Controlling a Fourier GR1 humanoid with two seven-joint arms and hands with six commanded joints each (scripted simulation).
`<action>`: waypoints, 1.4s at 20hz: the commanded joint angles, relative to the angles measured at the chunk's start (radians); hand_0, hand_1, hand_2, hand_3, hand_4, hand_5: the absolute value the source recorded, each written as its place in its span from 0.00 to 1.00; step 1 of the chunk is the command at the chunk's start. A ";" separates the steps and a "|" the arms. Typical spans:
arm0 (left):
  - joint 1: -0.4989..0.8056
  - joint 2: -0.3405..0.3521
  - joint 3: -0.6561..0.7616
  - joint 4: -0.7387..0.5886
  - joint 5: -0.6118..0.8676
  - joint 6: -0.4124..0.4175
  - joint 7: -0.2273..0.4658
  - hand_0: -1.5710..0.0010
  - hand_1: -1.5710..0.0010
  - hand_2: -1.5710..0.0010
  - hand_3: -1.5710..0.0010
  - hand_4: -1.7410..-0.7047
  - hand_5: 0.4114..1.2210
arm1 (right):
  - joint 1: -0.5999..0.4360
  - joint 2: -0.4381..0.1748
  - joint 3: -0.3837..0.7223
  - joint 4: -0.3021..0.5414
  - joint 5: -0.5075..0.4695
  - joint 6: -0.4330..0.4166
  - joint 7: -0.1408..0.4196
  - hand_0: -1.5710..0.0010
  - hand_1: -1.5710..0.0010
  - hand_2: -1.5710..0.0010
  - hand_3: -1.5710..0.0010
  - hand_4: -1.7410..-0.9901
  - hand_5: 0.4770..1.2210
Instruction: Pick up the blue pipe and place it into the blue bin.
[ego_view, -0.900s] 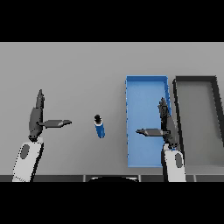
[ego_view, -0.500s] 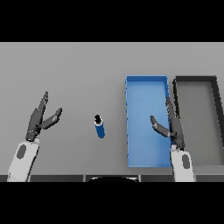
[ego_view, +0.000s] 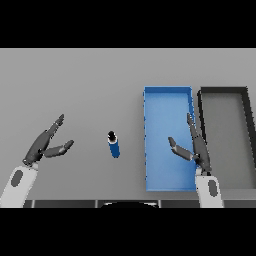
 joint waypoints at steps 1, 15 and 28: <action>0.014 0.006 -0.022 -0.024 -0.003 -0.023 0.008 1.00 1.00 1.00 1.00 0.69 0.17 | -0.004 -0.003 0.000 0.004 0.000 0.003 0.002 1.00 1.00 1.00 1.00 0.75 0.19; -0.062 -0.215 -0.254 -0.002 -0.151 -0.047 0.093 1.00 1.00 1.00 1.00 0.57 0.06 | 0.004 0.006 0.000 -0.014 -0.007 0.003 0.020 1.00 1.00 1.00 1.00 0.70 0.20; -0.187 -0.411 -0.293 0.211 -0.225 0.004 0.070 1.00 1.00 1.00 1.00 0.63 0.04 | 0.033 -0.008 -0.010 -0.010 0.002 0.002 -0.008 1.00 1.00 1.00 1.00 0.71 0.23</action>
